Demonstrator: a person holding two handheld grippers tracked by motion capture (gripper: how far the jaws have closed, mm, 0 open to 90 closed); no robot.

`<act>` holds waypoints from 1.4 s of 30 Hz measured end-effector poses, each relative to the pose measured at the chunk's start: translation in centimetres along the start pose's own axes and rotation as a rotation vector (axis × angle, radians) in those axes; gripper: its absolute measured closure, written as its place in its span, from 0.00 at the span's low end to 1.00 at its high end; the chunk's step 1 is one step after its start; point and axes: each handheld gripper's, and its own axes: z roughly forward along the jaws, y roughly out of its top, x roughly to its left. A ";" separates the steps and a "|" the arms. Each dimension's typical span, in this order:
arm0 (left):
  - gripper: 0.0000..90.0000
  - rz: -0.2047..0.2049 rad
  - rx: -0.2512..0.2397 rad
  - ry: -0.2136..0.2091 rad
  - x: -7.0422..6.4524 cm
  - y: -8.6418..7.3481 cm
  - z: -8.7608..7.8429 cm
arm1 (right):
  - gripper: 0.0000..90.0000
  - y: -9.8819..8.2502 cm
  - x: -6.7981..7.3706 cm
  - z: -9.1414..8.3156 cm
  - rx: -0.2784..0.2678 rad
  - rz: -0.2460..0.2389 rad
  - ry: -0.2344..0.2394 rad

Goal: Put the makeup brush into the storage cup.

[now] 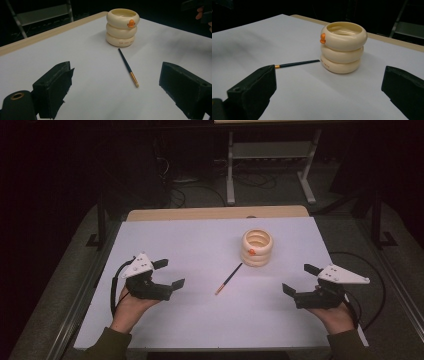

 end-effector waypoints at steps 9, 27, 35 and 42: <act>0.11 0.001 0.021 -0.010 0.1 0.6 0.9 | 0.00 0.0 -0.1 0.0 -0.002 0.004 -0.002; 0.11 0.011 0.043 -0.015 -0.2 2.4 2.8 | 0.00 0.0 -0.1 0.2 0.003 0.000 -0.001; 0.11 0.023 0.047 -0.026 -0.5 3.1 3.7 | 0.00 0.0 -0.3 0.0 -0.006 0.007 -0.004; 0.11 0.026 0.059 -0.031 -0.7 3.7 4.4 | 0.00 0.1 -0.4 0.0 -0.008 0.009 -0.007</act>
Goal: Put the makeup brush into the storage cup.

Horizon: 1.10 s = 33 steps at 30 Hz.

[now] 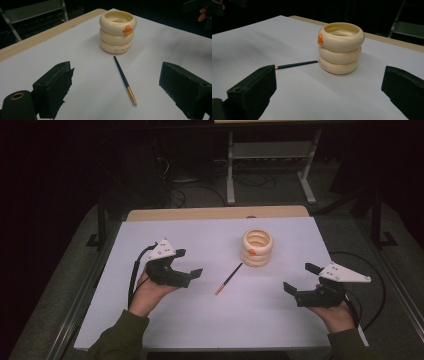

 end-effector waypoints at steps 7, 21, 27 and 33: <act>0.11 0.004 0.017 -0.006 0.3 0.5 0.6 | 0.00 0.0 0.0 0.1 -0.002 0.001 0.002; 0.11 0.010 0.053 -0.032 0.4 2.3 2.3 | 0.00 0.0 0.0 0.1 0.000 0.003 0.001; 0.11 0.001 0.067 -0.045 0.6 2.9 3.0 | 0.00 0.0 0.0 0.2 0.003 -0.002 0.005; 0.11 0.001 0.056 -0.052 0.8 3.5 3.8 | 0.00 0.0 -0.1 0.3 0.003 -0.004 0.002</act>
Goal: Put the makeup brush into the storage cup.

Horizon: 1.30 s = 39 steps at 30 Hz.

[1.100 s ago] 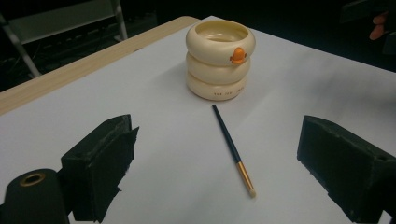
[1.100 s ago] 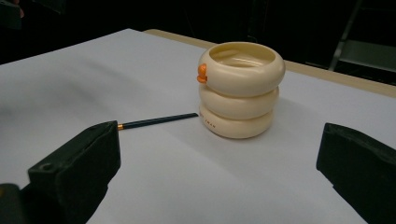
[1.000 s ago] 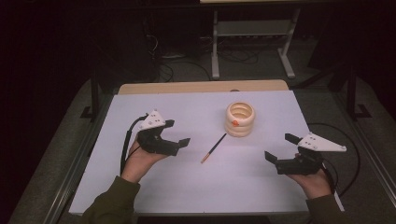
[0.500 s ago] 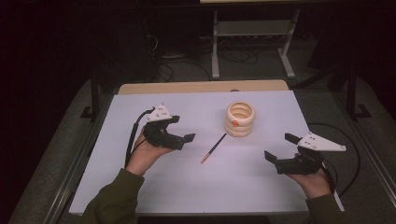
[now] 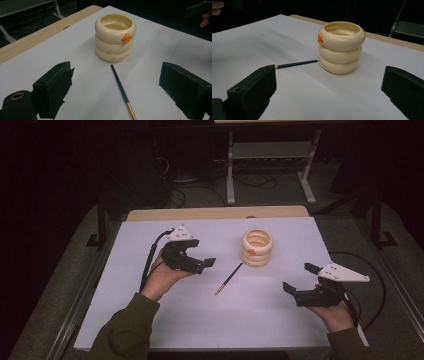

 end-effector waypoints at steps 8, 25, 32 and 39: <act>0.11 -0.005 -0.052 -0.008 -0.1 0.7 0.6 | 0.00 0.0 0.0 0.0 -0.001 0.002 0.002; 0.11 0.014 -0.091 -0.044 -0.3 2.1 2.7 | 0.00 -0.1 -0.5 -0.5 -0.012 0.015 -0.015; 0.11 0.029 -0.097 -0.045 -0.8 2.7 3.5 | 0.00 -0.1 -0.4 -0.6 -0.017 0.010 -0.009; 0.12 0.022 -0.106 -0.046 -1.1 2.8 4.0 | 0.00 0.1 -0.3 -0.6 -0.019 0.012 -0.005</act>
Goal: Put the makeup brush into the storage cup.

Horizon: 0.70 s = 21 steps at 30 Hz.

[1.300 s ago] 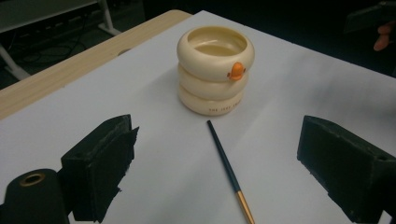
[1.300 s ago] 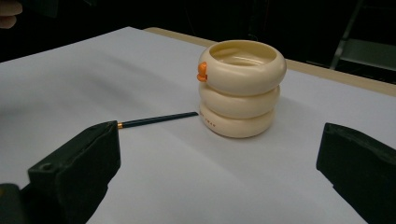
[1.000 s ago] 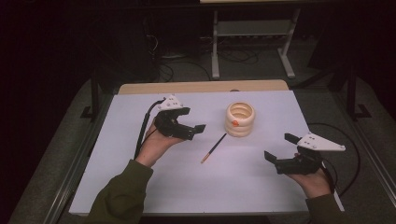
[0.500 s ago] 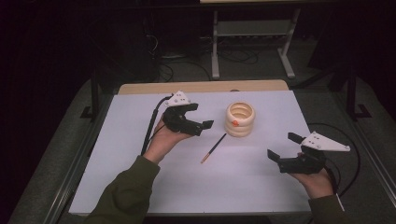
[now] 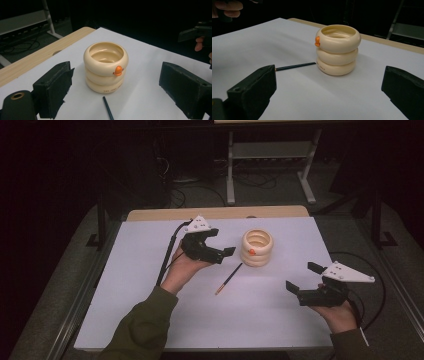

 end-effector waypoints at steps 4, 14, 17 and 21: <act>0.11 -0.007 -0.003 -0.006 0.0 -0.1 0.5 | 0.00 0.1 0.1 0.1 0.000 -0.002 0.002; 0.12 -0.008 -0.013 -0.016 -0.1 -0.1 2.0 | 0.00 0.1 -0.1 0.1 -0.004 -0.007 0.005; 0.12 -0.012 -0.019 -0.020 0.0 -0.1 2.6 | 0.00 0.1 -0.1 0.1 -0.003 -0.003 0.007; 0.12 -0.010 -0.030 -0.023 0.1 0.1 3.1 | 0.00 0.1 0.0 0.1 -0.005 0.001 0.005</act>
